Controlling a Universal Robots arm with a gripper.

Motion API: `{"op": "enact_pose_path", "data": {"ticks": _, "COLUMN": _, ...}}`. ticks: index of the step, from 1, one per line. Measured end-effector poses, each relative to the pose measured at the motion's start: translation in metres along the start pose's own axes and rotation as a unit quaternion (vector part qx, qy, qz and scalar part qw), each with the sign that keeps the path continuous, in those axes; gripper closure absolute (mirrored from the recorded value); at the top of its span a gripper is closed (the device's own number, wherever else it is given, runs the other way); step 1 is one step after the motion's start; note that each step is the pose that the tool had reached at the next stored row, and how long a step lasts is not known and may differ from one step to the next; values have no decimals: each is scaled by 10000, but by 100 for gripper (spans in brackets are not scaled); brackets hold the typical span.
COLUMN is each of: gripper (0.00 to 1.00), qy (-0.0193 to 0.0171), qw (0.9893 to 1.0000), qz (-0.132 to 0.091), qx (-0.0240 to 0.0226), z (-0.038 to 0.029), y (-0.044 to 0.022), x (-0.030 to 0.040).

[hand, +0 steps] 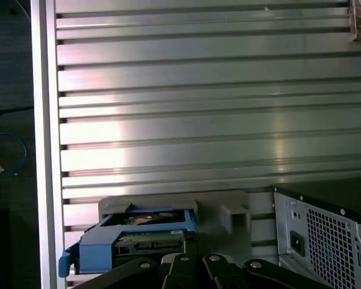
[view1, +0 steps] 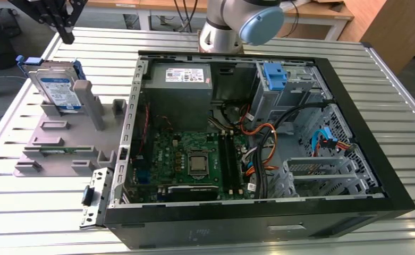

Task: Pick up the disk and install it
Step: 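Reach for the disk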

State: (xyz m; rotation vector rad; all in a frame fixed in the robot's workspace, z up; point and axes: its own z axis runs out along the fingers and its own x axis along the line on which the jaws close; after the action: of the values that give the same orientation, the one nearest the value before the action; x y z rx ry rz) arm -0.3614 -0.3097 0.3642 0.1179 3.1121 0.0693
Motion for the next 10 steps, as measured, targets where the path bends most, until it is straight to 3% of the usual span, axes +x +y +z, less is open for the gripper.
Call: {"op": "enact_pose_path", "data": {"ticks": 10, "gripper": 89, "qy": 0, "qw": 10000, "qz": 0, "qx": 0, "z": 6, "y": 17, "x": 93}}
